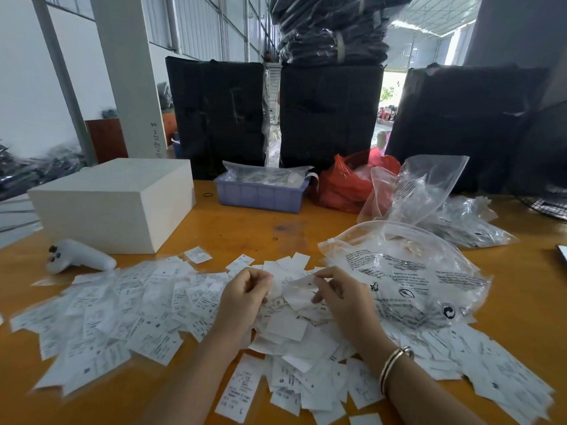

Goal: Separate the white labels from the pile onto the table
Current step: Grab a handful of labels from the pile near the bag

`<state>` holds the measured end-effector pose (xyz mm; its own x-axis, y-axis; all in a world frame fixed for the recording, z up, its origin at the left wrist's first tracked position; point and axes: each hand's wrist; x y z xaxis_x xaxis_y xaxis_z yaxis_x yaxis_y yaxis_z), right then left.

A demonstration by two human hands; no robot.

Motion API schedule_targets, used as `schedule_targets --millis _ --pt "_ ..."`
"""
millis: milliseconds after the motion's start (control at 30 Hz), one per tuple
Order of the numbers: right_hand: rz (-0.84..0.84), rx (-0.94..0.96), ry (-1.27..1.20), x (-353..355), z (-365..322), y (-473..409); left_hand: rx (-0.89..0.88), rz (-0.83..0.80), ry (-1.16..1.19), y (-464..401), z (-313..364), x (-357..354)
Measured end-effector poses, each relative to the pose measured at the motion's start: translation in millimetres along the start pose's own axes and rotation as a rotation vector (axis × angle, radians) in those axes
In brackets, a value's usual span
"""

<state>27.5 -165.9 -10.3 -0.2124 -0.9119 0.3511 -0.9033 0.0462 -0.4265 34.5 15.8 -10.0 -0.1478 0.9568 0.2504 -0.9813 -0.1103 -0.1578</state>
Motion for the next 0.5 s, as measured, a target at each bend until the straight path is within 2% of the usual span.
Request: schedule_targets --millis 100,300,500 --pt "0.007 -0.058 -0.079 0.8 0.1 -0.6 0.001 0.014 0.014 0.6 1.1 1.2" --pt "-0.016 -0.072 0.059 -0.6 1.4 -2.2 0.14 0.033 0.19 -1.0 2.1 3.5" --pt "0.002 -0.137 -0.038 0.1 5.5 -4.8 0.112 0.053 0.144 -1.7 -1.6 1.6"
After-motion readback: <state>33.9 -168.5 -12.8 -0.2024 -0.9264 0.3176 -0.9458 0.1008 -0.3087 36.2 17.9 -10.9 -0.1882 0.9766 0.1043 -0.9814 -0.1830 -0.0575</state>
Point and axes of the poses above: each hand's wrist, its own y-axis away from the middle knuckle, its own x-axis out of the back of the hand, z = x × y, and after that the axes turned 7 degrees about -y, right-handed
